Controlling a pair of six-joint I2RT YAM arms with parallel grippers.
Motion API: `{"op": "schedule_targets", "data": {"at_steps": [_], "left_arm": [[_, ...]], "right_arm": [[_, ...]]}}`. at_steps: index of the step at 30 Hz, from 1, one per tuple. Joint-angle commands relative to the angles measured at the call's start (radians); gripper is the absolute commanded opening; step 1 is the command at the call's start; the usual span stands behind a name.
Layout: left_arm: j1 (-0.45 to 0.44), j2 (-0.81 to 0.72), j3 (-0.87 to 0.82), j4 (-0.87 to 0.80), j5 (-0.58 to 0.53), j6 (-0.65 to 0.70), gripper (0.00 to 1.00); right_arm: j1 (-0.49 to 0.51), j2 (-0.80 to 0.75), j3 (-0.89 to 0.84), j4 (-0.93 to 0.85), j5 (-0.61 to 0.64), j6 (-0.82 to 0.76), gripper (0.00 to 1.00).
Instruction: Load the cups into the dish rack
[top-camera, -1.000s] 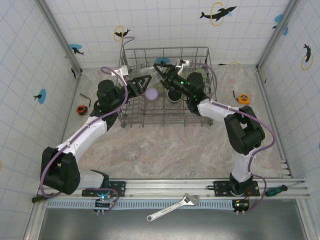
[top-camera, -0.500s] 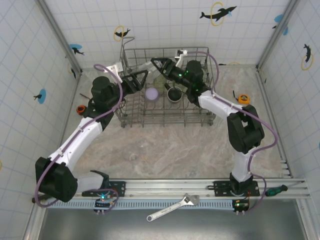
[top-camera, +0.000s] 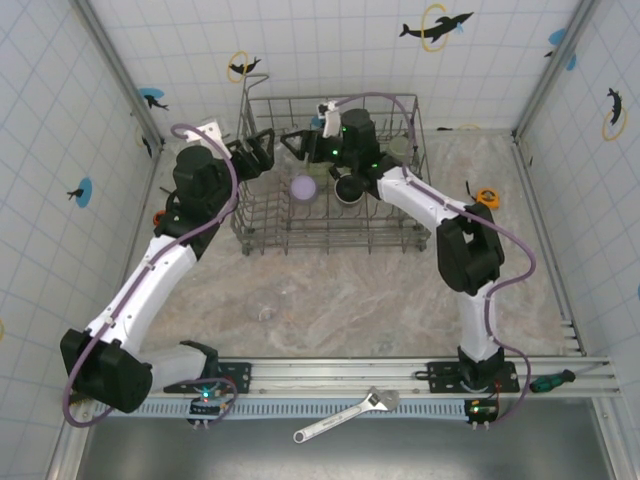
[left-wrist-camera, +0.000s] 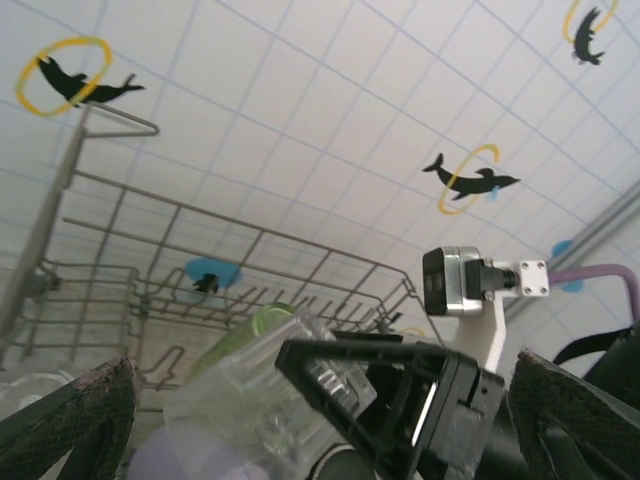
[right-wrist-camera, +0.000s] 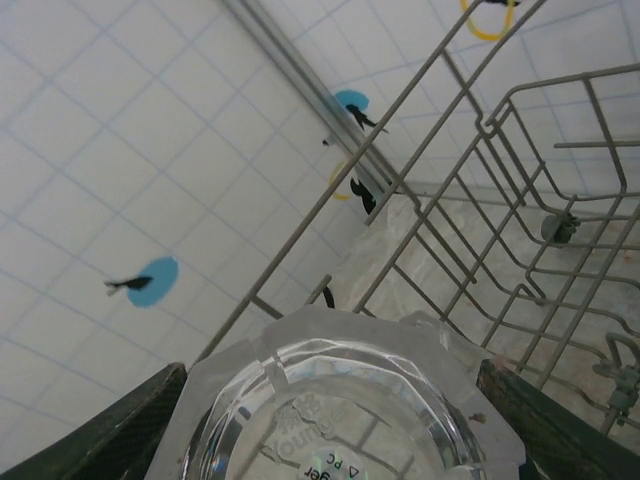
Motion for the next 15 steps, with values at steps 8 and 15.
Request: {"op": "schedule_targets", "data": {"at_steps": [8,15], "left_arm": [[-0.002,-0.024,0.038,-0.067,-0.12,0.076,0.98],[-0.001,-0.022,0.047,-0.076,-0.136,0.082,0.98]], "right_arm": [[0.096,0.048,0.096,-0.172,0.054,-0.402,0.35],[0.126,0.07,0.088,-0.206,0.038,-0.498,0.35]]}}
